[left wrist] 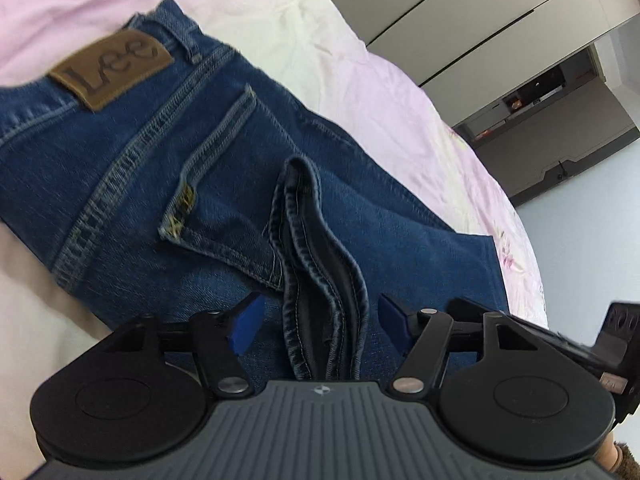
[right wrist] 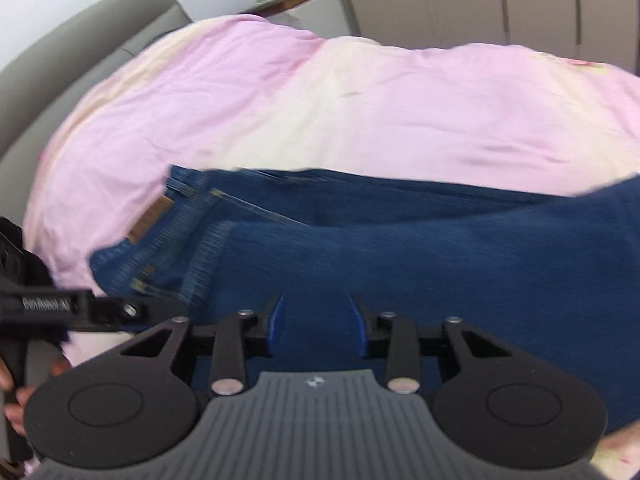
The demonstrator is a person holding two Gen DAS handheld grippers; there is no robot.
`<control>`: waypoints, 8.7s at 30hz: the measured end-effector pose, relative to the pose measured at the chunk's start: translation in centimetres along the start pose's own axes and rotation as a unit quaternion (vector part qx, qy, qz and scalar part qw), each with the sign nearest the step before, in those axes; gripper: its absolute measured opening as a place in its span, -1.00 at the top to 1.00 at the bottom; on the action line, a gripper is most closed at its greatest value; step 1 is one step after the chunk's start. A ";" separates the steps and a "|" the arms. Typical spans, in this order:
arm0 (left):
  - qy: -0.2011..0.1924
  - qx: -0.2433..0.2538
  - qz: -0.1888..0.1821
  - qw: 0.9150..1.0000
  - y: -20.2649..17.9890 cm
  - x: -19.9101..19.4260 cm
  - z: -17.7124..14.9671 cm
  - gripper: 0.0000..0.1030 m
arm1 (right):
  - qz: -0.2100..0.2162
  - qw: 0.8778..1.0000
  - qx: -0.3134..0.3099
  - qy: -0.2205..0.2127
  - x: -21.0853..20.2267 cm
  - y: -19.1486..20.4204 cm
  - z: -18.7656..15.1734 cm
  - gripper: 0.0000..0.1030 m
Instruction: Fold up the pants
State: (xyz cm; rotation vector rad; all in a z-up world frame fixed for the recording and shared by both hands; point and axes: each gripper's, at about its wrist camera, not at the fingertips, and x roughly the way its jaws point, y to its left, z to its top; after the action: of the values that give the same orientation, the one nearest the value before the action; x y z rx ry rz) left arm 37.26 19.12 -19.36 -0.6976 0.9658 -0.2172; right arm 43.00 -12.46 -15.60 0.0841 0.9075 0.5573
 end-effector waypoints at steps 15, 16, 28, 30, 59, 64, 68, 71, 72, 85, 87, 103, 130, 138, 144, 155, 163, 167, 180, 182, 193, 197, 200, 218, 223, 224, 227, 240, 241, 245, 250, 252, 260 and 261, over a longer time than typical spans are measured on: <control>-0.021 0.144 0.119 0.982 -7.8 2.6 -1.6 0.54 | -0.066 0.995 0.071 -0.011 -4.7 -10.9 -6.8 0.42; -0.018 0.128 0.117 0.985 -7.3 2.9 -1.3 0.44 | -0.065 0.995 0.068 -0.012 -4.7 -10.7 -6.8 0.42; -0.085 0.173 0.056 0.980 -10.8 -3.1 0.4 0.91 | -0.087 0.994 0.050 -0.035 -8.3 -12.0 -7.2 0.41; -0.103 0.214 0.053 0.970 -13.1 -5.3 1.4 0.91 | -0.094 0.994 0.044 -0.037 -9.2 -12.6 -7.2 0.41; -0.019 0.261 0.214 0.941 -0.5 -3.5 10.6 0.90 | -0.087 0.995 0.026 -0.044 -6.6 -10.8 -2.5 0.40; -0.008 0.237 0.219 0.946 1.9 -1.0 10.3 0.87 | -0.124 0.992 0.036 0.001 -3.1 -12.6 -2.3 0.47; -0.007 0.247 0.226 0.942 2.3 -0.4 9.7 0.85 | -0.122 0.991 0.034 0.035 0.0 -13.7 -3.8 0.50; -0.007 0.250 0.237 0.939 1.6 -0.8 9.7 0.78 | -0.119 0.991 0.031 0.045 -0.1 -13.8 -3.4 0.50; -0.009 0.252 0.242 0.937 1.3 -1.3 9.6 0.73 | -0.118 0.991 0.033 0.046 -0.6 -13.7 -3.1 0.51; -0.095 0.277 0.248 0.923 -3.1 -8.9 7.6 0.33 | -0.147 0.986 -0.073 -0.039 -8.6 -10.1 -8.3 0.34; -0.101 0.279 0.252 0.921 -3.9 -8.1 8.4 0.37 | -0.152 0.984 -0.075 -0.049 -8.2 -10.0 -6.6 0.45; -0.062 0.206 0.264 0.940 3.1 1.6 11.6 0.83 | -0.136 0.989 0.064 -0.008 4.4 -19.4 3.7 1.00; -0.152 -0.091 0.171 0.969 8.0 -10.0 4.0 -0.69 | 0.035 0.957 0.288 0.011 -4.5 -22.1 -8.7 0.09; -0.158 -0.101 0.193 0.963 8.8 -8.0 4.5 0.36 | 0.098 0.928 0.360 -0.005 -3.1 -22.6 -10.2 0.69; -0.151 -0.037 0.235 0.959 4.5 -9.2 5.0 0.52 | 0.086 0.933 0.346 -0.044 -6.9 -20.7 -7.4 0.79; -0.109 0.050 0.209 0.971 -6.9 -11.7 -4.0 0.57 | 0.037 0.936 0.340 -0.082 -22.4 -20.0 -10.5 0.82; -0.056 0.120 0.187 0.973 -10.8 -9.4 -14.1 0.60 | -0.019 0.917 0.393 -0.074 -33.5 -23.4 -24.4 0.81; -0.025 0.100 0.219 0.970 -8.7 -7.1 -14.7 0.60 | -0.022 0.905 0.422 -0.052 -32.5 -24.4 -29.2 0.80; 0.019 0.152 0.253 0.955 -11.7 -9.3 -12.8 0.09 | -0.115 0.942 0.316 0.000 -33.2 -24.3 -29.1 0.22; 0.007 0.196 0.264 0.944 -13.5 -9.9 -12.7 -0.05 | -0.112 0.946 0.305 -0.002 -33.9 -24.5 -28.4 0.22; 0.030 0.414 0.123 0.901 -25.0 -4.4 -13.6 0.12 | -0.083 0.962 0.261 0.019 -31.4 -26.0 -24.2 0.22; 0.063 0.468 0.076 0.878 -27.4 1.2 -14.8 0.39 | -0.066 0.958 0.278 0.016 -29.5 -27.2 -23.0 0.22; 0.087 0.497 0.050 0.862 -27.9 5.4 -15.3 0.55 | -0.062 0.959 0.275 0.021 -27.8 -28.1 -22.3 0.22; 0.136 0.507 0.087 0.847 -27.3 16.7 -15.4 0.91 | 0.005 0.953 0.301 0.034 -22.8 -32.1 -22.6 0.36; 0.147 0.555 0.059 0.817 -28.4 11.9 -17.9 0.91 | 0.007 0.953 0.300 0.035 -23.7 -31.3 -23.4 0.35; 0.157 0.568 0.054 0.806 -28.4 11.0 -18.7 0.91 | 0.007 0.954 0.298 0.037 -24.0 -31.1 -23.7 0.35; 0.193 0.603 0.047 0.773 -28.0 9.3 -21.4 0.91 | 0.006 0.953 0.301 0.038 -24.8 -30.5 -24.8 0.35; 0.254 0.674 0.068 0.690 -26.8 10.5 -26.7 0.97 | -0.029 0.968 0.242 0.058 -26.3 -27.5 -26.5 0.38; 0.259 0.677 0.067 0.686 -26.9 10.1 -26.8 0.97 | -0.032 0.970 0.233 0.060 -26.4 -27.3 -26.5 0.37; 0.275 0.705 0.062 0.651 -26.9 7.8 -28.1 0.97 | -0.034 0.973 0.220 0.064 -26.6 -27.2 -26.7 0.37; 0.283 0.715 0.066 0.636 -26.5 7.5 -29.2 0.97 | -0.027 0.978 0.198 0.065 -26.8 -26.9 -27.0 0.42; 0.288 0.708 0.063 0.641 -26.3 8.2 -29.1 0.97 | -0.020 0.979 0.195 0.061 -26.8 -27.0 -27.2 0.49; 0.301 0.698 0.054 0.648 -25.8 11.3 -29.1 0.97 | 0.028 0.974 0.222 0.040 -27.9 -27.6 -27.1 0.75; 0.300 0.697 0.053 0.649 -25.7 11.4 -29.0 0.97 | 0.034 0.973 0.226 0.038 -28.1 -27.5 -26.8 0.76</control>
State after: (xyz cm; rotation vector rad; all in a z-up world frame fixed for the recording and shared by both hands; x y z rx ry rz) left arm 23.45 -18.78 -21.70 0.9505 1.1157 -1.0027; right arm 20.46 -54.08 -20.22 0.5097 1.0970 0.4095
